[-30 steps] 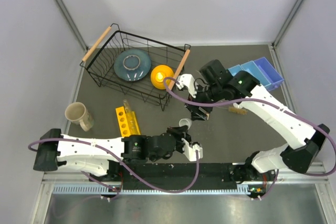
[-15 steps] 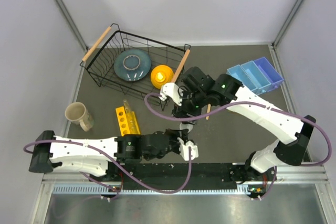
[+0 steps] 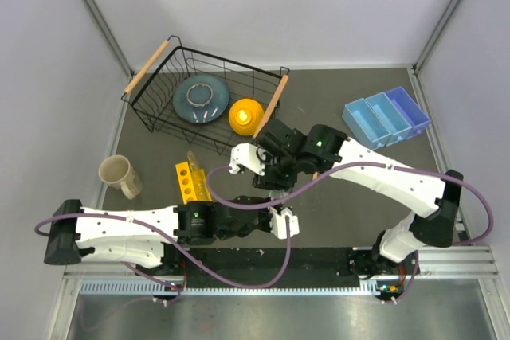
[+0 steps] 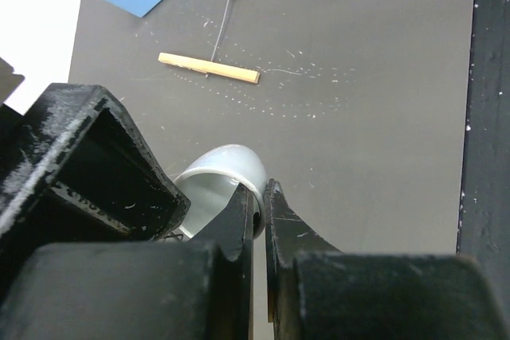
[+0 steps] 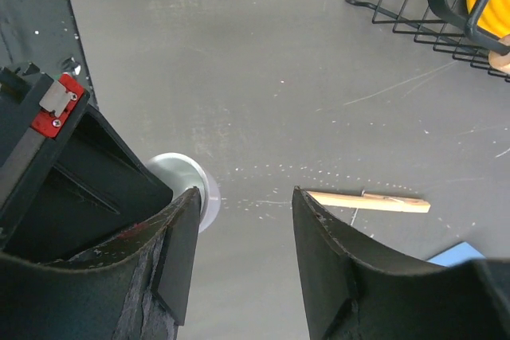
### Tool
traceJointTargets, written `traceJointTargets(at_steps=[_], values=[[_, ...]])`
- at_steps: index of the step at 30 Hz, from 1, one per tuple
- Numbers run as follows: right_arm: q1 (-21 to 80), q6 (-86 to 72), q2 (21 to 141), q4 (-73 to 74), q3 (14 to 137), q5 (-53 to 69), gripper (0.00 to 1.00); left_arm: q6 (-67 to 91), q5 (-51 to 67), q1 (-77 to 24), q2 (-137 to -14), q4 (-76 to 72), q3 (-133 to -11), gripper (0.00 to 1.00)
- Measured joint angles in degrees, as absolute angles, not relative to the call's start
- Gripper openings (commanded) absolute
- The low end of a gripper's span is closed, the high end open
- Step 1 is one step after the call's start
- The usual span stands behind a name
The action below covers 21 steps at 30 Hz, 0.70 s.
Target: Organize the chemistry lab equipment
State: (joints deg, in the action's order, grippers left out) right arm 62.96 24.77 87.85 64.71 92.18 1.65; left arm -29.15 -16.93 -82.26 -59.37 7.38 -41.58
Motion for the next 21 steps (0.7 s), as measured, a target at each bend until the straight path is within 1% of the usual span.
traceJointTargets(at_steps=[3,7,12,17,19,21], values=[[64.25,25.47,87.88,63.72,91.07,-0.45,0.49,-28.29,-16.49,-81.93,-59.4,8.25,-41.58,0.0],[65.63,26.22,88.07,62.74,89.97,-2.81,0.52,-27.14,-15.92,-81.62,-59.55,9.63,-41.78,0.0],[65.91,26.76,88.55,61.91,89.62,-3.7,0.53,-26.04,-15.9,-81.32,-59.77,11.03,-42.13,0.0],[65.95,26.81,88.97,61.58,89.62,-3.81,0.49,-25.45,-16.36,-81.25,-59.77,11.66,-42.33,0.0],[66.06,26.81,89.3,61.52,89.62,-3.79,0.49,-25.36,-16.6,-81.19,-59.77,12.05,-42.33,0.0],[66.24,26.83,89.65,61.36,89.62,-3.81,0.55,-25.34,-16.82,-81.14,-59.79,12.49,-42.35,0.0]])
